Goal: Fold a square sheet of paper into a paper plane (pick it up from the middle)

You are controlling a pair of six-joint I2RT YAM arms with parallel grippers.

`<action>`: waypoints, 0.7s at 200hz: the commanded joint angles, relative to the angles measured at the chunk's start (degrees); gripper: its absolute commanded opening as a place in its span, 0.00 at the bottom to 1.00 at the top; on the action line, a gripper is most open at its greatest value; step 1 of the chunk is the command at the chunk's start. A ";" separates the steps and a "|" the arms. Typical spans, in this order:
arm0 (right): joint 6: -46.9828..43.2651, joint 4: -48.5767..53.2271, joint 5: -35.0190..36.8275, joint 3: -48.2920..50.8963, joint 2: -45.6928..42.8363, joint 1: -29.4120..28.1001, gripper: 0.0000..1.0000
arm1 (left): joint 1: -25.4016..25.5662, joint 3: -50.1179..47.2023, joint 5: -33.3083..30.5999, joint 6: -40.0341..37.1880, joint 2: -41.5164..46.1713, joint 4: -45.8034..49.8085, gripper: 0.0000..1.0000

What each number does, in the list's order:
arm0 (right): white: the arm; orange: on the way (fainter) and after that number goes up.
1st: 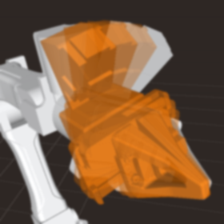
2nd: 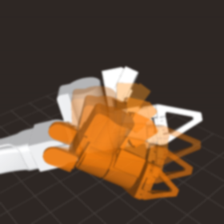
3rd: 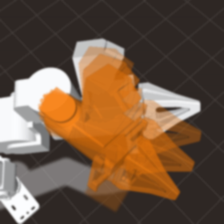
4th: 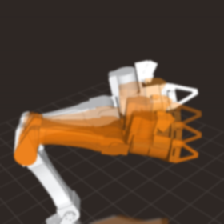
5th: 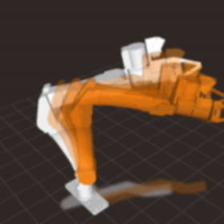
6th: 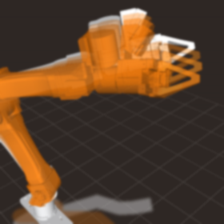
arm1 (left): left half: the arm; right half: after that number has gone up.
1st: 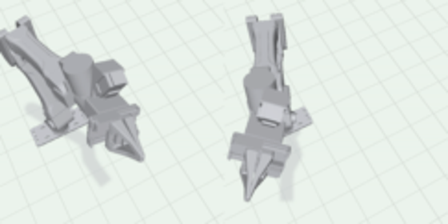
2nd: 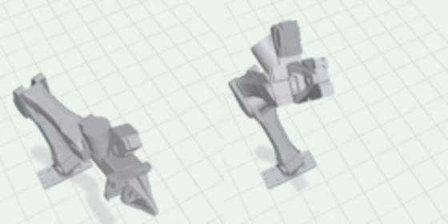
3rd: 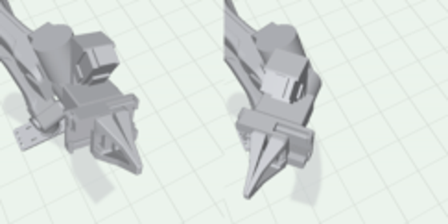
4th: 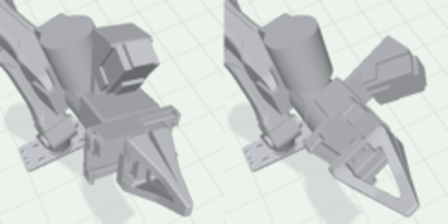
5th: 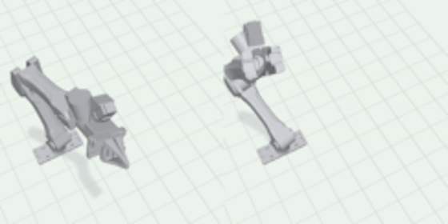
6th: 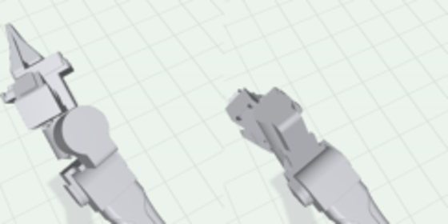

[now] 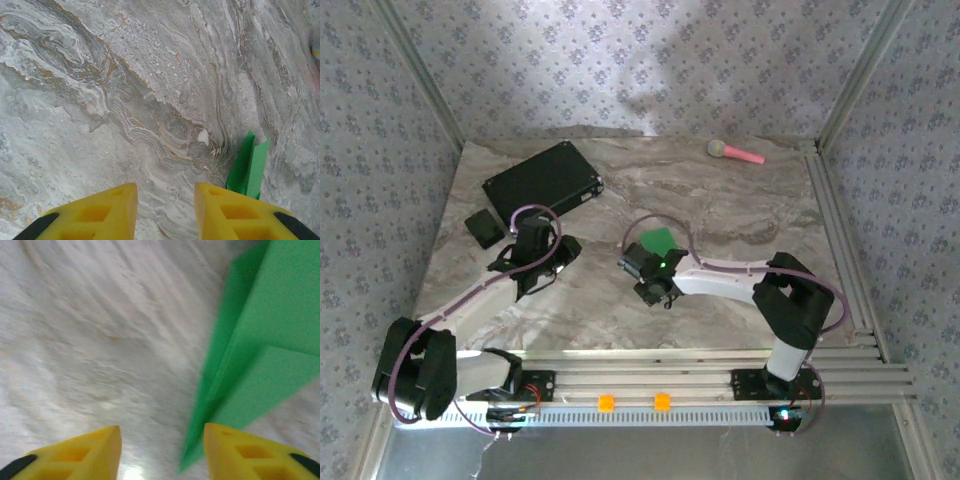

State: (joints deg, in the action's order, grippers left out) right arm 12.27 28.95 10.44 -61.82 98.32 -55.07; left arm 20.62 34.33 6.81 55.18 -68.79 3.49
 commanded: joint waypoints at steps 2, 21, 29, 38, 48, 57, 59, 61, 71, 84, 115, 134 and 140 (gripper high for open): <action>3.64 -8.72 -19.40 2.84 -6.95 5.10 0.52 | -0.27 1.05 1.65 -0.50 -1.11 0.23 0.35; 9.65 -16.68 -27.37 8.46 -10.82 12.22 0.50 | -0.23 1.02 3.03 -0.60 -1.97 -0.80 0.36; 12.34 -19.78 -32.03 10.37 -11.26 15.98 0.45 | -0.24 0.99 3.71 -0.58 -2.34 -1.32 0.35; 15.40 -23.31 -36.29 12.04 -10.95 19.93 0.38 | -0.28 1.00 4.42 -0.61 -2.80 -1.91 0.35; 18.73 -27.10 -39.94 13.64 -10.17 23.49 0.30 | -0.19 1.09 5.27 -0.66 -3.46 -2.46 0.35; 20.85 -28.33 -41.92 14.22 -8.72 25.75 0.23 | -0.14 1.30 5.98 -0.68 -4.15 -2.89 0.35; 21.19 -28.33 -42.15 14.13 -8.38 26.25 0.21 | -0.14 1.34 6.19 -0.69 -4.33 -2.96 0.35; 21.56 -28.27 -42.36 14.11 -7.99 26.66 0.20 | -0.10 1.42 6.33 -0.69 -4.46 -3.07 0.35; 22.94 -28.88 -43.79 14.31 -5.91 28.36 0.14 | 0.03 1.62 7.28 -0.69 -5.26 -3.48 0.34; 24.92 -28.90 -44.33 14.25 -3.67 29.44 0.11 | 0.33 2.02 8.03 -0.77 -6.19 -3.82 0.33; 27.58 -27.57 -41.95 14.05 0.78 29.28 0.10 | 1.04 2.27 8.66 -0.72 -7.55 -4.35 0.32; 29.92 -26.80 -39.98 14.38 2.22 28.12 0.10 | 1.44 2.41 9.07 -0.56 -8.53 -4.87 0.32; 30.88 -25.74 -38.44 14.43 2.47 27.71 0.10 | 1.52 2.54 9.33 -0.51 -9.08 -5.02 0.32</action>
State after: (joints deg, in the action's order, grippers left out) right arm 38.22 1.63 -29.58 -47.79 99.31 -25.96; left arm 21.56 34.48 14.39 55.11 -76.42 -0.01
